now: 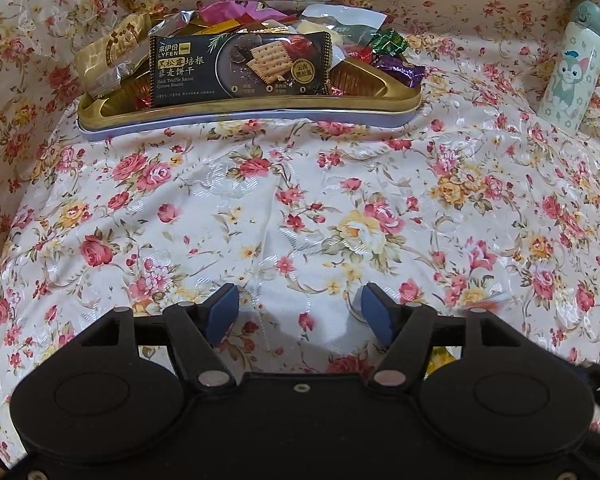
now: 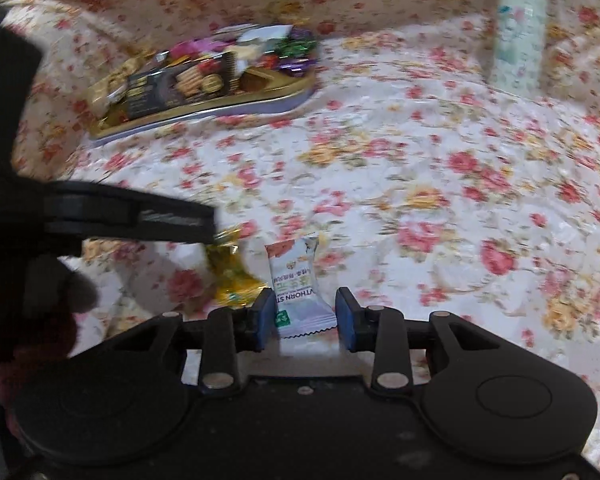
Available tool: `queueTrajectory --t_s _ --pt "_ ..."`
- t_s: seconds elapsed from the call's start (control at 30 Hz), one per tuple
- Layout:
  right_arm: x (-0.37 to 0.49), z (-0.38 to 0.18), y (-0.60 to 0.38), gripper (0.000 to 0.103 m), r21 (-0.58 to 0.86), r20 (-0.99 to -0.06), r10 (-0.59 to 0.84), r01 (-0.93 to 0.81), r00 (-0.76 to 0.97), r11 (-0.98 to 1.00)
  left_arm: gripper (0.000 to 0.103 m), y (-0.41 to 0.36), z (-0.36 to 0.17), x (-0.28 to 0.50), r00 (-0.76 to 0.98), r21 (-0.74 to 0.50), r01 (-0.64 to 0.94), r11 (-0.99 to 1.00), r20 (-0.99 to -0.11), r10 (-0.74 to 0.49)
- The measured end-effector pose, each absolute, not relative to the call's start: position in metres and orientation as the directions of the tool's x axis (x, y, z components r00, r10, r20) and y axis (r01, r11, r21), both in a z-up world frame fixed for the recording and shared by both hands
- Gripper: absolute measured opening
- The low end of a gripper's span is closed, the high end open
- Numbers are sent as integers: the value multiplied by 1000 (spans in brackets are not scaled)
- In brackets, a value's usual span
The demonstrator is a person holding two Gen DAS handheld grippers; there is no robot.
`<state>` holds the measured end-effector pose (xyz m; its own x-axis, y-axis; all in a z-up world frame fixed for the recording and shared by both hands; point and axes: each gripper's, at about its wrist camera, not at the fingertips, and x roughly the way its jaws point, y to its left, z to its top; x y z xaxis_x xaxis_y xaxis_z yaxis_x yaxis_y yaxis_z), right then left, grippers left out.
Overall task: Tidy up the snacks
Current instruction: 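Close left tool on the gold-wrapped candy while right tool closes on the white packet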
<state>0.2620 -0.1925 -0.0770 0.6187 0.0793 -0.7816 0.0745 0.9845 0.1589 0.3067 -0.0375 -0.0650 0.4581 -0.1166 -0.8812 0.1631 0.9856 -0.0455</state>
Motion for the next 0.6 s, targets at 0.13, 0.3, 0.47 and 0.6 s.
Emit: queueTrajectory --t_s 0.13,0.3,0.47,0.6 --pt "256 -77 -217 35 169 -783 42 146 620 975 67 -32 -63 308 455 -77 159 984 -879 -142" --pt "249 -79 -227 35 168 -782 31 163 623 972 64 -13 -52 306 442 -163 109 981 -876 -194" --pt "246 -81 -223 35 135 -773 8 152 634 979 64 -17 -40 297 435 -199 129 971 -869 -236" --pt "246 -82 -222 36 133 -769 9 145 639 980 64 -31 -37 296 400 -255 159 954 -867 -298"
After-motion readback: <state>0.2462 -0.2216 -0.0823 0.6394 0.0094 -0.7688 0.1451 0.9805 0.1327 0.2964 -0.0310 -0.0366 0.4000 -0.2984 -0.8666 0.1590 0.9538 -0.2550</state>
